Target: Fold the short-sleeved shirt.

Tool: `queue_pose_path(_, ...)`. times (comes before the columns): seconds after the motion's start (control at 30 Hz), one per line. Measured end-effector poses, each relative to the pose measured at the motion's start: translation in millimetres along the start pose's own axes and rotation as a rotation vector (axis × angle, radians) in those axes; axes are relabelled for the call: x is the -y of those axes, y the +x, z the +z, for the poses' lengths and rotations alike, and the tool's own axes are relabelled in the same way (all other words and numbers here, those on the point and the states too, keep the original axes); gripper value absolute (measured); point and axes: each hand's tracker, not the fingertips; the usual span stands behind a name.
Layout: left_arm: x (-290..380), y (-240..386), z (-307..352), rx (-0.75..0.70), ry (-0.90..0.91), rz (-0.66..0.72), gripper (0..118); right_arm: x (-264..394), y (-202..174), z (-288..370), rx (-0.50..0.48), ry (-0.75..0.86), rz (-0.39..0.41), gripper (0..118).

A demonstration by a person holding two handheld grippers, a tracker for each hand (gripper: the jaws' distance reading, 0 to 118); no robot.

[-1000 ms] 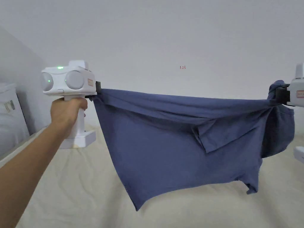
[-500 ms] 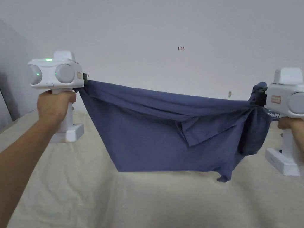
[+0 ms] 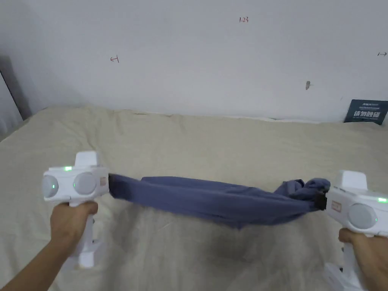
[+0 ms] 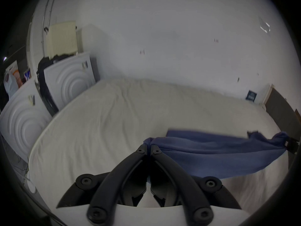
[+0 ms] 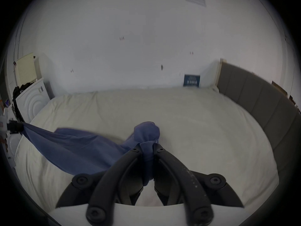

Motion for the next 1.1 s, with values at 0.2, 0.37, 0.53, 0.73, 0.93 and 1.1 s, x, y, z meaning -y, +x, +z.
queue_pose_path(0.2, 110, -21, 49, 0.015, -0.126, -0.037, 3, 95, 18, 53, -0.023, -0.071, -0.016, 13)
queue_pose_path(0.37, 186, -44, 103, 0.020, -0.182, -0.039, 3, 159, 30, 106, -0.027, -0.115, -0.066, 13)
queue_pose_path(0.53, 245, -65, 136, 0.008, -0.283, -0.025, 3, 210, 36, 153, -0.012, -0.128, -0.049, 13)
queue_pose_path(0.73, 289, -78, 155, -0.018, -0.355, -0.017, 3, 261, 38, 185, 0.007, -0.239, -0.009, 13)
queue_pose_path(0.93, 305, -77, 171, -0.041, -0.404, -0.002, 3, 298, 41, 192, 0.010, -0.329, -0.025, 13)
queue_pose_path(1.1, 315, -79, 160, -0.035, -0.382, 0.037, 4, 301, 39, 190, 0.010, -0.327, -0.046, 14)
